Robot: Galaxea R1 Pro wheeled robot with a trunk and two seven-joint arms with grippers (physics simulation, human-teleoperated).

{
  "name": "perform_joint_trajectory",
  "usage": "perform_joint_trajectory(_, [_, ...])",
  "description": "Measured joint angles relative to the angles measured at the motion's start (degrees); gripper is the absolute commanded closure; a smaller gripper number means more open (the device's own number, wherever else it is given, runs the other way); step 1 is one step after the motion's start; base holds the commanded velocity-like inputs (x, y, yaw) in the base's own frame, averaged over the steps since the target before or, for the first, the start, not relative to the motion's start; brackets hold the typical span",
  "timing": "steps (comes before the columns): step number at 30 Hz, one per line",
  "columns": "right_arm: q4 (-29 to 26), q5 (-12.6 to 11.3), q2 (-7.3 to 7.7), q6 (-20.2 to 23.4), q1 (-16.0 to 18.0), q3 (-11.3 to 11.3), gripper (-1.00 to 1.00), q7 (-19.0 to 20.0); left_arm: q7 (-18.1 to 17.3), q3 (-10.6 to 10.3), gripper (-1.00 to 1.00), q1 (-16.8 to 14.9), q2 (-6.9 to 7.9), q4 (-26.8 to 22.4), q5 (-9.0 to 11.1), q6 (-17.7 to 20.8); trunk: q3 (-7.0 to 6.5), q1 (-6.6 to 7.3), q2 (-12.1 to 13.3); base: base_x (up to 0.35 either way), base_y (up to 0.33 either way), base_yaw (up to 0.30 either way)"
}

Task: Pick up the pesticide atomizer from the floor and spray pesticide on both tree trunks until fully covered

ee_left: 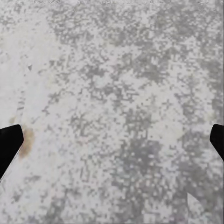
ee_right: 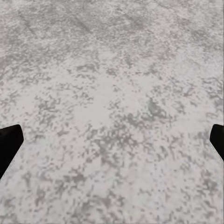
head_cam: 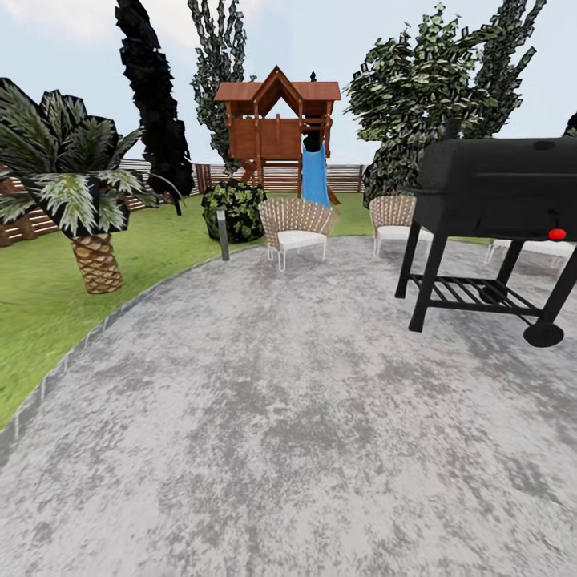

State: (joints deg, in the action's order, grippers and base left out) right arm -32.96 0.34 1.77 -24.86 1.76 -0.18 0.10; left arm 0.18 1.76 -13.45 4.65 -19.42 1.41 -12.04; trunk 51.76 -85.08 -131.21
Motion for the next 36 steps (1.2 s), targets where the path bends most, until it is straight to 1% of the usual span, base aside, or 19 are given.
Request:
perform_joint_trajectory(24, [0.0, 0.0, -0.01, 0.01, 0.0, 0.0, -1.0, -0.01, 0.0, 0.0, -1.0, 0.0, 0.09, 0.09, 0.0, 0.09, 0.0, 0.0, 0.0, 0.339, 0.0, -0.005])
perform_joint_trajectory(28, [0.05, -0.01, -0.01, 0.03, 0.0, 0.0, -1.0, -0.01, 0.0, 0.0, -1.0, 0.0, 0.07, 0.09, 0.0, 0.09, 0.0, 0.0, 0.0, 0.339, 0.0, -0.155])
perform_joint_trajectory(36, [0.0, -0.02, -0.01, 0.05, 0.0, 0.0, -1.0, -0.01, 0.0, 0.0, -1.0, 0.0, 0.09, 0.09, 0.0, 0.09, 0.0, 0.0, 0.0, 0.339, 0.004, -0.261])
